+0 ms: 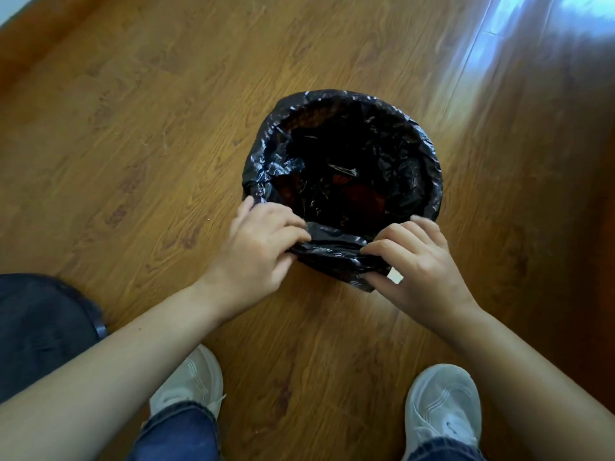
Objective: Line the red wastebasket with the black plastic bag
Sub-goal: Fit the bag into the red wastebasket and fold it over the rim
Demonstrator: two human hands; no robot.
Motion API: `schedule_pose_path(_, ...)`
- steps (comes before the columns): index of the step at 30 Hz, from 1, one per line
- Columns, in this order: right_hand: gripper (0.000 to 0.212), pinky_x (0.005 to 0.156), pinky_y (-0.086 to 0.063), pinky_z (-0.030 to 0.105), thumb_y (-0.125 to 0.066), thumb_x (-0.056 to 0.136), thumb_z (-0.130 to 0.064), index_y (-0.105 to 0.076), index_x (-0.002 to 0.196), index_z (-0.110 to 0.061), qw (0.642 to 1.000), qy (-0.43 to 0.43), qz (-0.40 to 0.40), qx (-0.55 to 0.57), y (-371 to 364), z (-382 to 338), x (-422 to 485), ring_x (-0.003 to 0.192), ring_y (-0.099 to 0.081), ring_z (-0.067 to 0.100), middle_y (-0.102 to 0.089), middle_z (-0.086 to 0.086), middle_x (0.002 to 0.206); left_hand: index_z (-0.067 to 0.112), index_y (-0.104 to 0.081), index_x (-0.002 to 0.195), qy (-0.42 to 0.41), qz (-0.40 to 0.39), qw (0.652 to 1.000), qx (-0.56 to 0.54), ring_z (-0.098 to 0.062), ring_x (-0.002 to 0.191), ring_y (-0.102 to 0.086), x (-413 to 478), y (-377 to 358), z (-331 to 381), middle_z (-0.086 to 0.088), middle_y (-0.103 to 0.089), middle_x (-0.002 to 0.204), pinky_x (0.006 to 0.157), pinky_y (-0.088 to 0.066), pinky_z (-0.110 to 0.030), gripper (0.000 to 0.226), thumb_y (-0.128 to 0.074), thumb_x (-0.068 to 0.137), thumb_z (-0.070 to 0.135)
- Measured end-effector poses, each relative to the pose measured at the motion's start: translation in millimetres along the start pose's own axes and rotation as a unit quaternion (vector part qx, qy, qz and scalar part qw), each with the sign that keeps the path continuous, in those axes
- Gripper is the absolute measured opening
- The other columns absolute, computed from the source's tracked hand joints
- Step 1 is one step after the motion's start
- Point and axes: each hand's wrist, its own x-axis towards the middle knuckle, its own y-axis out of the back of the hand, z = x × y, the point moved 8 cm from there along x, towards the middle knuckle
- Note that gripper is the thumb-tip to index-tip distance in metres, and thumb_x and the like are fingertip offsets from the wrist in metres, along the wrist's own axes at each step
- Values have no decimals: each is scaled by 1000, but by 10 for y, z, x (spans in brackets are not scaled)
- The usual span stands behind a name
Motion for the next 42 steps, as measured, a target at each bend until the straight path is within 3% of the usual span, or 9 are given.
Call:
schedule_pose_path(5,18,58,-48,41,-66,73,-21,-67,81,-4,999,-23,-16,43,-46,-123,46,66,-57,27,-62,9,73,14,-59,105,152,120,976,-99,-11,91,-54,-166,208,-179,-1,-57,102,82,-34,-11,36,-67,74,31)
schedule_pose_path(10,18,50,-47,41,-69,75,-19,-64,78,-2,995,-34,-12,88,-108,-306,99,62,-54,27,-59,11,71,39,-45,90,315,94,872,-362,-10,68,-66,-252,-178,-352,10,-61,78,61,-53,-26,30,-68,76,26)
schedule_pose_path(13,19,53,-48,37,-73,74,-17,-64,82,-3,992,-50,-15,119,-146,-400,113,64,-55,26,-59,10,73,40,-37,99,321,100,879,-337,-6,60,-66,-236,-220,-348,9,-62,77,58,-54,-33,41,-68,76,27)
schedule_pose_path(16,29,68,-51,36,-70,78,-22,-63,102,-6,981,-59,-71,170,-224,-417,99,80,-58,24,-60,7,87,38,-38,111,333,89,877,-336,-23,62,-66,-233,-271,-392,-1,-64,76,62,-56,-49,46,-66,79,23)
schedule_pose_path(19,42,86,-44,26,-58,86,-35,-54,122,-13,970,-58,-119,203,-255,-371,80,102,-52,17,-58,2,110,33,-44,118,327,83,869,-362,-17,57,-67,-211,-260,-444,1,-63,69,51,-58,-33,47,-65,81,15)
schedule_pose_path(24,62,113,-19,34,-27,85,-51,-26,141,-25,951,-44,-219,212,-449,-401,48,138,-18,16,-26,-5,150,48,-49,106,306,42,858,-411,-16,54,-65,-185,-267,-460,-1,-61,68,48,-55,-27,46,-62,82,11)
schedule_pose_path(30,60,113,3,42,-14,86,-58,17,134,-40,902,-55,-381,198,-893,-450,-134,138,16,13,17,-21,147,51,-52,107,276,2,874,-399,-24,61,-56,-186,-295,-453,-6,-48,75,52,-57,-42,52,-61,81,7)
schedule_pose_path(37,67,108,16,48,-18,90,-58,18,139,-32,890,-112,-427,114,-1210,-438,-208,136,26,21,19,-9,152,58,-49,102,248,-16,897,-366,-14,49,-53,-229,-239,-494,-2,-48,74,44,-54,-32,56,-61,82,7)
schedule_pose_path(42,65,110,8,51,-18,90,-55,7,143,-27,919,-136,-359,86,-969,-288,-168,138,19,22,10,-7,154,64,-45,102,245,-10,909,-336,-16,51,-55,-253,-222,-521,6,-46,69,45,-55,-29,58,-61,81,13)
